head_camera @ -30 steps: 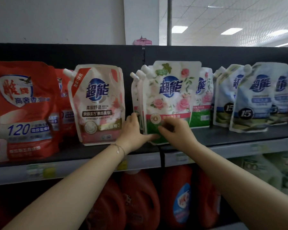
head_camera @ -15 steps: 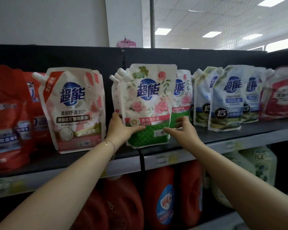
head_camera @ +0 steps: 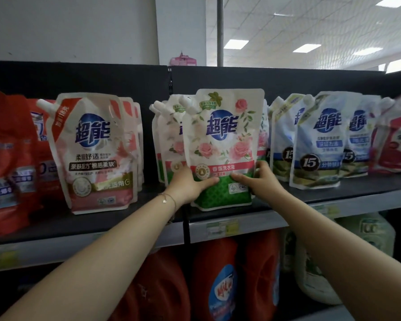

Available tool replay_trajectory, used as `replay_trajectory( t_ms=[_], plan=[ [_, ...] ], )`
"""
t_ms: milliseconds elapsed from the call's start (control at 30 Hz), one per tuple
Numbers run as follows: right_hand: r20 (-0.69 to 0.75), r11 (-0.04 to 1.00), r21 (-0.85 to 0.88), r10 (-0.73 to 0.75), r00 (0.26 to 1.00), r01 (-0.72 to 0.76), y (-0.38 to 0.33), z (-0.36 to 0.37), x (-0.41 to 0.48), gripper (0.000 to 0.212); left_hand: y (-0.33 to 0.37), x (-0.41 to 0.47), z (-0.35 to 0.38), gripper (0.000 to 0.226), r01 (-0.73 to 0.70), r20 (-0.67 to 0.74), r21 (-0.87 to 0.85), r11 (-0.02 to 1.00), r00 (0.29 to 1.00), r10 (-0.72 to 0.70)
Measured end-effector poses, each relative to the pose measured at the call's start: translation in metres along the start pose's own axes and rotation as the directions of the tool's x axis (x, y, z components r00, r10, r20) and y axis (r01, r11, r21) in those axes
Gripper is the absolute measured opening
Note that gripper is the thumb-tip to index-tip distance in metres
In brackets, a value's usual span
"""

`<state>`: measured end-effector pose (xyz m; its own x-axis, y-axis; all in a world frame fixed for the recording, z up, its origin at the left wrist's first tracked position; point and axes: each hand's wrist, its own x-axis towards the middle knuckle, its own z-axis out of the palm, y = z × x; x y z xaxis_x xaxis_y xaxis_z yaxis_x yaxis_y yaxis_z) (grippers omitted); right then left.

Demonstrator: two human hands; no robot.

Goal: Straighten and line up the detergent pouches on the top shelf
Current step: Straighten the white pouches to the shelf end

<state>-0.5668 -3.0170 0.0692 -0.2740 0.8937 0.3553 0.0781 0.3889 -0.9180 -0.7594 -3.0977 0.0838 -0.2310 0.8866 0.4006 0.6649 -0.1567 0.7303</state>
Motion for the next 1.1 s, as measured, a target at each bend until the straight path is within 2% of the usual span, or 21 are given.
replay_trajectory(
  t_ms=[233, 333, 400, 467, 533, 567, 633, 733, 767, 833, 900, 933, 967, 1000, 1067, 1100],
  plan=[
    [-0.175, 0.993, -0.122, -0.011, 0.985, -0.011, 0.015, -0.059, 0.012, 0.061, 0.032, 0.031, 0.065, 0.076, 0.039, 0.075, 0.027, 0.999, 0.996, -0.041],
    [-0.249, 0.954, -0.295, -0.136, 0.959, 0.058, 0.014, -0.069, 0.016, 0.066, 0.040, 0.042, 0.084, 0.075, 0.053, 0.057, 0.091, 0.994, 0.997, -0.058],
    [-0.151, 0.807, -0.566, -0.304, 0.940, 0.170, 0.007, -0.069, 0.015, 0.080, 0.044, 0.046, 0.088, 0.077, 0.065, 0.038, 0.146, 0.987, 0.997, -0.071],
    [0.109, 0.519, -0.795, -0.385, 0.916, 0.313, -0.002, -0.067, 0.013, 0.092, 0.042, 0.054, 0.088, 0.078, 0.078, 0.021, 0.170, 0.982, 0.996, -0.083],
    [0.326, 0.265, -0.868, -0.337, 0.883, 0.421, -0.006, -0.065, 0.012, 0.097, 0.038, 0.062, 0.088, 0.075, 0.075, 0.003, 0.188, 0.979, 0.997, -0.076],
    [0.369, 0.184, -0.883, -0.298, 0.880, 0.433, -0.006, -0.064, 0.014, 0.099, 0.038, 0.065, 0.089, 0.073, 0.067, -0.005, 0.207, 0.976, 0.998, -0.067],
    [0.366, 0.106, -0.911, -0.235, 0.901, 0.398, -0.003, -0.061, 0.021, 0.106, 0.038, 0.067, 0.090, 0.068, 0.052, -0.002, 0.246, 0.968, 0.999, -0.053],
    [0.348, 0.099, -0.923, -0.203, 0.915, 0.373, 0.003, -0.059, 0.037, 0.118, 0.046, 0.066, 0.086, 0.047, 0.028, 0.036, 0.382, 0.924, 0.998, -0.045],
    [0.353, 0.107, -0.919, -0.200, 0.914, 0.379, 0.005, -0.059, 0.042, 0.120, 0.052, 0.064, 0.082, 0.043, 0.031, 0.030, 0.489, 0.872, 0.998, -0.052],
    [0.369, 0.135, -0.908, -0.188, 0.910, 0.396, 0.009, -0.060, 0.052, 0.122, 0.065, 0.056, 0.070, 0.043, 0.042, -0.047, 0.706, 0.707, 0.999, -0.012],
    [0.396, 0.196, -0.883, -0.175, 0.901, 0.426, 0.013, -0.062, 0.060, 0.122, 0.070, 0.050, 0.058, 0.040, -0.026, -0.104, 0.802, 0.597, 0.978, 0.182],
    [0.410, 0.237, -0.866, -0.169, 0.896, 0.441, 0.014, -0.063, 0.064, 0.122, 0.069, 0.047, 0.053, 0.041, -0.088, -0.103, 0.838, 0.538, 0.944, 0.315],
    [0.422, 0.277, -0.848, -0.165, 0.892, 0.452, 0.015, -0.063, 0.066, 0.122, 0.062, 0.045, 0.049, 0.050, -0.143, -0.076, 0.873, 0.467, 0.905, 0.419],
    [0.433, 0.306, -0.833, -0.159, 0.887, 0.461, 0.015, -0.064, 0.067, 0.122, 0.054, 0.044, 0.046, 0.064, -0.174, -0.035, 0.900, 0.400, 0.885, 0.464],
    [0.440, 0.298, -0.835, -0.144, 0.887, 0.462, 0.013, -0.065, 0.064, 0.123, 0.038, 0.044, 0.045, 0.092, -0.177, 0.048, 0.940, 0.292, 0.915, 0.400],
    [0.435, 0.241, -0.857, -0.138, 0.890, 0.456, 0.012, -0.066, 0.062, 0.123, 0.030, 0.046, 0.046, 0.104, -0.160, 0.066, 0.954, 0.254, 0.937, 0.342]
  ],
)
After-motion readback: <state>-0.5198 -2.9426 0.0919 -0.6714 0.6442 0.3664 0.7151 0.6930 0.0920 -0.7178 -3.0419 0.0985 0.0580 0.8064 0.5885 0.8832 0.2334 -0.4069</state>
